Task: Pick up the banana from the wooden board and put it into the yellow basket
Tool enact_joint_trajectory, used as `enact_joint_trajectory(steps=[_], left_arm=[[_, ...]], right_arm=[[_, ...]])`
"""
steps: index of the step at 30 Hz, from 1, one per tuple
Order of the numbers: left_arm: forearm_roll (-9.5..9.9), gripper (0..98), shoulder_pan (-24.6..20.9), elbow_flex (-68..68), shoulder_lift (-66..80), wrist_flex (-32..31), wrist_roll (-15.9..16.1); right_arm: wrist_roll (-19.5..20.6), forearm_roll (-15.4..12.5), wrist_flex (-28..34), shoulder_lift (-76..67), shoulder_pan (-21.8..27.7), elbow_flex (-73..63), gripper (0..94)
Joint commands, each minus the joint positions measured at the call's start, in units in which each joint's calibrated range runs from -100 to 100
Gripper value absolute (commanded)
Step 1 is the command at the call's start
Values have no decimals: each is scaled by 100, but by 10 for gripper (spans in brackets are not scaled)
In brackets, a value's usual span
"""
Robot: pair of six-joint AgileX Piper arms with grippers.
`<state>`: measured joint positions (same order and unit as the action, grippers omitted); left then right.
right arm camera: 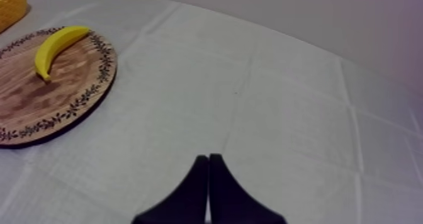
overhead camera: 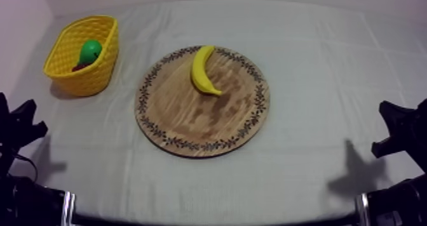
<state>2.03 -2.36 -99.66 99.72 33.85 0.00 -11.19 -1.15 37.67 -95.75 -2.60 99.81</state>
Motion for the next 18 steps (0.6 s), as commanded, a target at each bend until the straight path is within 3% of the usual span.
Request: enact_joint_trajectory(steps=[1, 18], left_arm=[[0, 0, 1, -1, 2, 2, -7], [-5, 0, 1, 97, 2, 349, -54]], right_arm=[[-2, 0, -1, 0, 0, -3, 3], [-2, 0, -1, 0, 0, -3, 3]])
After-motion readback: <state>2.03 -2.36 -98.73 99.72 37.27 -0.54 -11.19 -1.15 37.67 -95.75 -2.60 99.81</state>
